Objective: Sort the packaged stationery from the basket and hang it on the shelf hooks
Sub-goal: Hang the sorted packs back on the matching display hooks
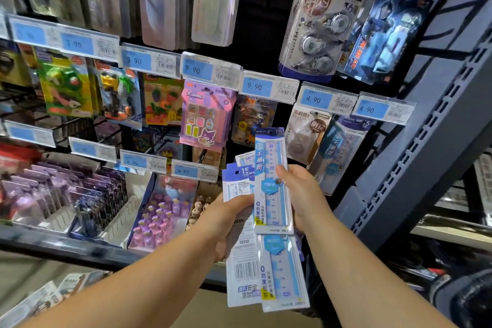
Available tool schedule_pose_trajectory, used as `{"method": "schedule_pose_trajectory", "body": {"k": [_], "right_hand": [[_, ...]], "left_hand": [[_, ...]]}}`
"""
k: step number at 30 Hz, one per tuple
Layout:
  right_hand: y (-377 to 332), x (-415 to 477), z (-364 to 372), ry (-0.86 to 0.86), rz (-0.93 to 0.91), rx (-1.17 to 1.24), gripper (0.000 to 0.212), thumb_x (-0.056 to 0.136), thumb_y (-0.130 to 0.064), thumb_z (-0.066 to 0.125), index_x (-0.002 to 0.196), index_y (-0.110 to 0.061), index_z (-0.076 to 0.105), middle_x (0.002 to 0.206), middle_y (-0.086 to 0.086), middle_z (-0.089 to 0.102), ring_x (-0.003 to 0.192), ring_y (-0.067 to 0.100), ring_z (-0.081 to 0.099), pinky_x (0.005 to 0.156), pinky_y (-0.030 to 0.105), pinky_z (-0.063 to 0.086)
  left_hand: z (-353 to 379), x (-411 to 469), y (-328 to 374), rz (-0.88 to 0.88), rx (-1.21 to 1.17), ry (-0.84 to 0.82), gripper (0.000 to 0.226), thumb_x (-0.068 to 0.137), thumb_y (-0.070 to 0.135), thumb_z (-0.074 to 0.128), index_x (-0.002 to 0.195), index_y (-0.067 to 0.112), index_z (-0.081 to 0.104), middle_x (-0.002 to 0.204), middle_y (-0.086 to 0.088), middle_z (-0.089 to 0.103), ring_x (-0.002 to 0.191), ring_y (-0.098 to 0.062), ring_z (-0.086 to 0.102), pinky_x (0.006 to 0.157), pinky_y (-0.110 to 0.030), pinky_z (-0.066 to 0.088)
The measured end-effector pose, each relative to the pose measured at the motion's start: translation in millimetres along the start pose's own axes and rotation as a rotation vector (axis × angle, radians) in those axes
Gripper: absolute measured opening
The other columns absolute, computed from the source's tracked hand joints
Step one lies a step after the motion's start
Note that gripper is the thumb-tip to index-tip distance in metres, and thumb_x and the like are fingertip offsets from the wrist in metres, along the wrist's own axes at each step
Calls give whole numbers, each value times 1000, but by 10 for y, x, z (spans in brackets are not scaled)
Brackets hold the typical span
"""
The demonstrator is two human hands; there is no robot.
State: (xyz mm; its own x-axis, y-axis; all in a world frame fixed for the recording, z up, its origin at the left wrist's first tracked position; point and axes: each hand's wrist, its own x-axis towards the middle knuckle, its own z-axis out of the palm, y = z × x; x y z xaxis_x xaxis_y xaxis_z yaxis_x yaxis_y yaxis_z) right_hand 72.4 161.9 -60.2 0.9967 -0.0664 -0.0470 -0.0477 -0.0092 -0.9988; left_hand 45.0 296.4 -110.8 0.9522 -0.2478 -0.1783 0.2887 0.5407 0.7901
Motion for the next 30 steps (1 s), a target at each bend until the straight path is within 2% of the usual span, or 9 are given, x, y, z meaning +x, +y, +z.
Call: {"method": "schedule_pose_trajectory", "body": {"k": [2, 5, 6, 12, 14, 19, 22, 25, 30], "right_hand": [[0, 17, -9, 28, -18, 16, 16, 98, -19, 52, 103, -4, 55, 103, 20, 68, 88, 32, 68, 82, 49, 54], [-11, 31, -50, 63, -34, 71, 14, 99, -20, 51, 95, -8, 57, 95, 14, 69, 85, 30, 67, 82, 50, 54], [-15, 40, -74, 81, -38, 91, 15, 99, -21, 51, 94, -9, 58, 93, 12, 69, 84, 29, 68, 82, 49, 54], [-43, 74, -268, 137, -62, 124, 14, 100, -22, 49, 99, -10, 57, 85, 4, 70, 66, 13, 70, 56, 29, 53], [-41, 79, -328, 150, -73, 98, 13, 100, -21, 49, 100, -9, 55, 85, 4, 68, 61, 9, 69, 51, 26, 52], [-30, 102, -506, 185, -95, -17, 11, 99, -20, 51, 92, -12, 52, 90, 9, 69, 72, 18, 69, 66, 36, 54], [9, 93, -581, 282, -152, -112, 9, 99, -22, 51, 100, -13, 53, 99, 8, 69, 85, 22, 69, 77, 41, 55], [60, 55, -654, 377, -205, -197, 7, 99, -18, 50, 102, -13, 52, 101, 7, 67, 91, 23, 67, 76, 35, 53], [131, 41, -992, 627, -211, -273, 5, 98, -26, 49, 100, -21, 51, 102, 2, 66, 90, 18, 65, 77, 36, 53]], "left_hand": [[12, -13, -17, 10, 63, 44, 21, 94, 3, 54, 111, 12, 63, 91, -12, 76, 77, -22, 74, 61, -35, 59], [-19, 8, -17, 23, 161, 131, 26, 92, 5, 61, 117, 12, 62, 101, -14, 74, 94, -32, 71, 89, -51, 55], [-36, 16, -13, 22, 181, 156, 27, 91, 6, 63, 117, 12, 62, 102, -15, 74, 96, -34, 70, 92, -54, 53], [-109, 30, 11, 17, 220, 202, 24, 88, 12, 68, 110, 15, 61, 95, -14, 75, 87, -36, 71, 84, -53, 56], [-119, 32, 12, 27, 214, 209, 20, 88, 11, 67, 107, 16, 61, 94, -14, 75, 84, -35, 71, 81, -52, 57], [-96, 7, 43, 33, 229, 178, 23, 90, 14, 66, 112, 16, 60, 97, -12, 75, 87, -35, 72, 80, -50, 57], [-117, -14, 51, 32, 252, 175, 25, 90, 15, 65, 114, 16, 60, 97, -12, 75, 89, -35, 72, 82, -52, 57], [-144, -4, 48, 48, 258, 180, 23, 91, 14, 64, 113, 16, 61, 97, -14, 75, 90, -38, 71, 85, -57, 55], [8, 48, -25, 40, 230, 133, 24, 90, 13, 64, 114, 14, 60, 95, -16, 75, 85, -38, 71, 78, -51, 56]]}}
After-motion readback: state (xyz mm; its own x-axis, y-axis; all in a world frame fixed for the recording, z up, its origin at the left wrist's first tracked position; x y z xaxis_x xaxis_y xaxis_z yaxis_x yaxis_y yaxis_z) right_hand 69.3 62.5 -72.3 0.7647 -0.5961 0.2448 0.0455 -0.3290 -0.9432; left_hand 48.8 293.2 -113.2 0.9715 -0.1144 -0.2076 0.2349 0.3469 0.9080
